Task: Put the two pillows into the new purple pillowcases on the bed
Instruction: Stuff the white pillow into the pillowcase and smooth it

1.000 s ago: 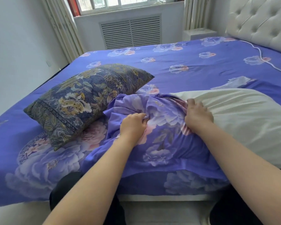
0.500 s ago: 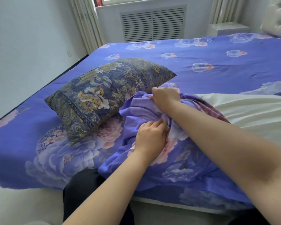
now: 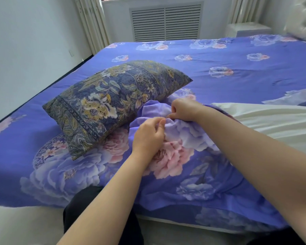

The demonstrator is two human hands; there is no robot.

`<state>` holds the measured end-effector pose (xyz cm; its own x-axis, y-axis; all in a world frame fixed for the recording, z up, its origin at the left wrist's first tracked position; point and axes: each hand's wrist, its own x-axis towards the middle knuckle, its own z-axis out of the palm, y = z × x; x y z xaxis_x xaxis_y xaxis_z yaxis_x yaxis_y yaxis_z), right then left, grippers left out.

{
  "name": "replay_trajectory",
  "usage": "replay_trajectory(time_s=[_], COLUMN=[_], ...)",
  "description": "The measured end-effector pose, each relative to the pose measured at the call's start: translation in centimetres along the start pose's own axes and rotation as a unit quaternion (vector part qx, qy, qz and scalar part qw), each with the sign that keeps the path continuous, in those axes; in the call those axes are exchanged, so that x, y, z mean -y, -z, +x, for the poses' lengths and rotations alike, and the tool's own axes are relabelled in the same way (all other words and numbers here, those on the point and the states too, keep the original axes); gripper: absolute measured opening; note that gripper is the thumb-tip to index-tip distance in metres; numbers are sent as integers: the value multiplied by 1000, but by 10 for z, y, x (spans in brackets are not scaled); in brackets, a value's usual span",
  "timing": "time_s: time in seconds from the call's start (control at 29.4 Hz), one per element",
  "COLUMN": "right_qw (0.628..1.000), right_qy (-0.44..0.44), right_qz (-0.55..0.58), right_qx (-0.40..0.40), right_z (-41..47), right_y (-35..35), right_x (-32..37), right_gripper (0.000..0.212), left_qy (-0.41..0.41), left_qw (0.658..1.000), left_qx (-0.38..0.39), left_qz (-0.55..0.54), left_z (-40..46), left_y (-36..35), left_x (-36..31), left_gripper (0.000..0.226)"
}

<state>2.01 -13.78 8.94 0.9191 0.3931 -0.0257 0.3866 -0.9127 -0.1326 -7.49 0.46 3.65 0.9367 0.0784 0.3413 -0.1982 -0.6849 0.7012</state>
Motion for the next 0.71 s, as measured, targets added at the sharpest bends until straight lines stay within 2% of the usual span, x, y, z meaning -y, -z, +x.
replay_trajectory(time_s=[0.07, 0.2, 0.27, 0.37, 0.44, 0.51, 0.58, 0.65, 0.68, 0.71], right_qw=[1000, 987, 974, 928, 881, 834, 783, 745, 750, 777], right_qy=[-3, -14, -55, -149, -196, -217, -206, -160, -151, -153], right_qz=[-4, 130, 195, 322, 410, 484, 559, 612, 606, 568], right_qx=[-22, -89, -101, -117, -132, -154, -180, -212, -220, -223], right_z=[1, 5, 4, -3, -16, -38, -63, -76, -80, -80], right_y=[2, 10, 14, -1, -23, -38, -39, -36, -29, -22], right_x=[0, -4, -9, -26, -38, -37, -28, -20, -16, -14], right_gripper=[28, 15, 16, 14, 19, 28, 28, 18, 13, 13], left_qy=[16, 38, 54, 89, 178, 260, 308, 333, 320, 297], left_qw=[1000, 997, 996, 988, 970, 945, 916, 903, 918, 935], left_qx=[-23, -29, -47, -123, -152, -112, -24, 47, 83, 127], left_qz=[11, 55, 52, 9, -68, -163, -256, -268, -219, -149], left_z=[7, 2, -6, -3, 16, 39, 53, 62, 63, 64], left_y=[3, -1, -6, -1, 6, 12, 17, 19, 20, 20], left_x=[9, 7, 3, 7, 13, 19, 17, 7, -5, -16], left_gripper=[21, 22, 27, 40, 43, 42, 37, 33, 28, 17])
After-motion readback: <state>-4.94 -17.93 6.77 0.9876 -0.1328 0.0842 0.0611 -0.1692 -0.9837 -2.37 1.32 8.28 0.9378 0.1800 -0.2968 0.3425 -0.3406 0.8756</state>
